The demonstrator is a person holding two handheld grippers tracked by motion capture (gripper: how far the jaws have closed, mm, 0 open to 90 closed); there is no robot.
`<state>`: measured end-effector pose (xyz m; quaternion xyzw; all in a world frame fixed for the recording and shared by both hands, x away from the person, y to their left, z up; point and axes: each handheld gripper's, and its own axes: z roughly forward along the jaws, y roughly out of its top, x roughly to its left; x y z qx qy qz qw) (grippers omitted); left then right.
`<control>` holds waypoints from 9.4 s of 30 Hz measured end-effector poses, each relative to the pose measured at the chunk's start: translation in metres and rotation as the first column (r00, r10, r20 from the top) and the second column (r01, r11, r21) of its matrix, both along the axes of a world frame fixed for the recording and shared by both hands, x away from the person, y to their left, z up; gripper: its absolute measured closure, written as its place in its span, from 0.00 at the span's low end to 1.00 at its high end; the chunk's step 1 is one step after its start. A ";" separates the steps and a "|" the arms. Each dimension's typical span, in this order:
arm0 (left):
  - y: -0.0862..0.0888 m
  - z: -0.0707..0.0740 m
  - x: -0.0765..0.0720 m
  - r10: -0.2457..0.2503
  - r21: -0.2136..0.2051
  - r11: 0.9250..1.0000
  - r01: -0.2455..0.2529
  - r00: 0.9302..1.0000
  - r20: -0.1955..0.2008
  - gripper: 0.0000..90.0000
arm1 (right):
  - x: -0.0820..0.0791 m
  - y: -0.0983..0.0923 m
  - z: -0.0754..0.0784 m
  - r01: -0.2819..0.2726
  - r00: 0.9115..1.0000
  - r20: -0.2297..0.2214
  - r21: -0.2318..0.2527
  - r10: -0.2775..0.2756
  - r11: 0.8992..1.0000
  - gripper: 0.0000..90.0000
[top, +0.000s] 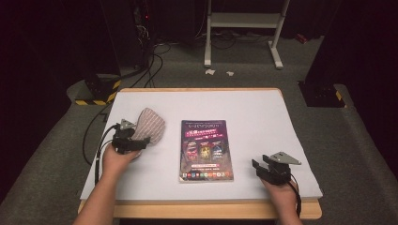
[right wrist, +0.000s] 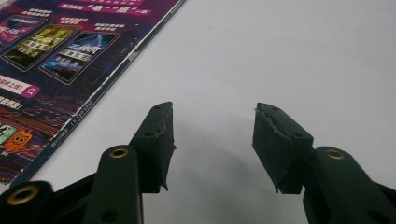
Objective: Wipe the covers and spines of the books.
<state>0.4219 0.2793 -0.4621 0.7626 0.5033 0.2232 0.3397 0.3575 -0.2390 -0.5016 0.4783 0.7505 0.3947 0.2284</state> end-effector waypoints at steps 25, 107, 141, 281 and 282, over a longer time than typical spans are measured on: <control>-0.007 0.013 -0.045 -0.052 -0.074 0.996 0.055 0.998 0.041 0.31 | 0.000 0.001 0.000 -0.002 1.000 0.001 -0.008 0.002 1.000 0.54; -0.132 -0.044 -0.077 -0.324 -0.110 0.942 0.317 0.945 -0.049 0.37 | -0.006 0.099 -0.002 -0.111 0.976 -0.176 0.090 0.125 0.990 0.37; -0.132 -0.043 -0.079 -0.322 -0.103 0.943 0.316 0.946 -0.047 0.39 | -0.030 0.114 0.028 -0.170 0.985 0.056 0.148 0.163 0.974 0.41; -0.035 -0.027 -0.093 -0.143 -0.211 0.964 0.164 0.984 0.109 0.46 | 0.006 0.050 0.091 0.017 0.951 0.285 0.337 -0.119 0.941 0.94; -0.034 -0.026 -0.093 -0.143 -0.212 0.964 0.163 0.984 0.109 0.45 | 0.007 0.049 0.091 0.021 0.950 0.286 0.338 -0.124 0.941 0.94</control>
